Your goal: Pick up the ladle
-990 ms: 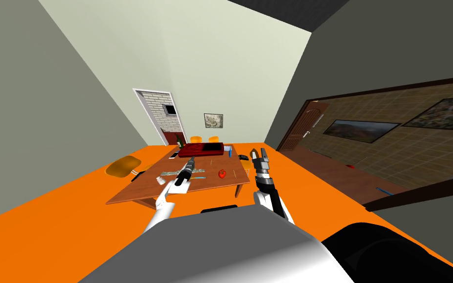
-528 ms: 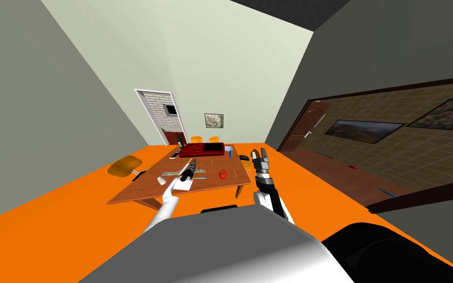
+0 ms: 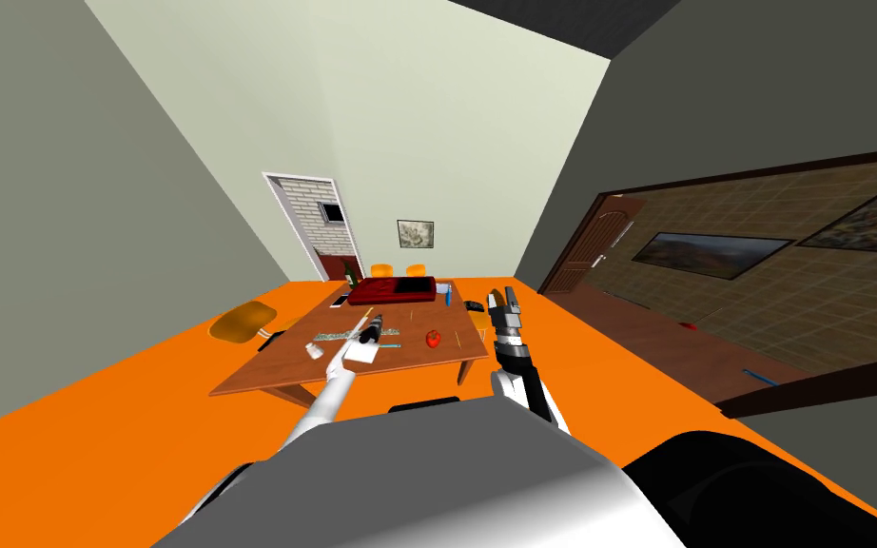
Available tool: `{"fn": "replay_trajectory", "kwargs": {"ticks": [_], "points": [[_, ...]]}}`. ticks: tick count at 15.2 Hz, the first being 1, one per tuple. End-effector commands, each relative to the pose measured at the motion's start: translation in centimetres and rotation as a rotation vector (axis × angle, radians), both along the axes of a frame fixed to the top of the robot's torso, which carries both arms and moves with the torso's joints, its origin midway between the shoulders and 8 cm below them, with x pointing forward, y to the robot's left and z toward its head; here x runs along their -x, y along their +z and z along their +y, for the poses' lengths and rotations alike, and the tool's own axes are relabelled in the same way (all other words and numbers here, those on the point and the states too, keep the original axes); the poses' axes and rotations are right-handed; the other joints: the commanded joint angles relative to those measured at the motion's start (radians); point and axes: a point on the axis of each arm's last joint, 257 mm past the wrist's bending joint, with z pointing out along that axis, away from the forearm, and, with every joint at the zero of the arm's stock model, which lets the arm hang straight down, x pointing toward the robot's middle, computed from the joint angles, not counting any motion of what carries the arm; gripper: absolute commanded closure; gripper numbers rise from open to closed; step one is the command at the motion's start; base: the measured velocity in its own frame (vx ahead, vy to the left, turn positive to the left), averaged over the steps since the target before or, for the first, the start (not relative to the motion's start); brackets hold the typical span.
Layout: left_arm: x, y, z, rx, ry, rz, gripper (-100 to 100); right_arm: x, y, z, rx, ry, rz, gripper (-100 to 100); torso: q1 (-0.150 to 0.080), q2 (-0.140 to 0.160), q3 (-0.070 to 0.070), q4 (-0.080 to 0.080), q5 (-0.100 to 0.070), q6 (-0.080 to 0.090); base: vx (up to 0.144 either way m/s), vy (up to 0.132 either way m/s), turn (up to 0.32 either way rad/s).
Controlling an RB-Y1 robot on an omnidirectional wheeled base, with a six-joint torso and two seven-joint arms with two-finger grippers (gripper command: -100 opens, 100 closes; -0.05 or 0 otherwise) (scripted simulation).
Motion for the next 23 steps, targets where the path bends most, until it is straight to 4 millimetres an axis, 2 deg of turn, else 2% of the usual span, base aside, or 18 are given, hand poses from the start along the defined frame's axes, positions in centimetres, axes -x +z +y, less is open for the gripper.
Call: {"fn": "replay_trajectory", "kwargs": {"ticks": [1, 3, 4, 12, 19, 23], "points": [[0.5, -1.8, -0.2, -0.002, 0.017, 0.068, -100, 0.0, 0.0, 0.0, 0.0, 0.0, 0.0, 0, 0.0, 0.0, 0.0, 0.0, 0.0, 0.0, 0.011, 0.016, 0.016], [0.4, -2.5, -0.4, -0.004, 0.028, 0.106, -100, 0.0, 0.0, 0.0, 0.0, 0.0, 0.0, 0, 0.0, 0.0, 0.0, 0.0, 0.0, 0.0, 0.017, 0.018, 0.019], [1.2, -3.7, -0.1, -0.007, 0.036, 0.139, -100, 0.0, 0.0, 0.0, 0.0, 0.0, 0.0, 0, 0.0, 0.0, 0.0, 0.0, 0.0, 0.0, 0.024, 0.023, 0.013], [3.2, -7.6, 0.1, -0.025, 0.083, 0.313, -100, 0.0, 0.0, 0.0, 0.0, 0.0, 0.0, 0, 0.0, 0.0, 0.0, 0.0, 0.0, 0.0, 0.015, 0.018, 0.012], [5.9, -10.6, -0.3, -0.051, 0.13, 0.486, -100, 0.0, 0.0, 0.0, 0.0, 0.0, 0.0, 0, 0.0, 0.0, 0.0, 0.0, 0.0, 0.0, 0.018, 0.021, 0.013], [7.0, -11.5, -0.9, -0.059, 0.143, 0.547, -100, 0.0, 0.0, 0.0, 0.0, 0.0, 0.0, 0, 0.0, 0.0, 0.0, 0.0, 0.0, 0.0, 0.015, 0.02, 0.012]]}}
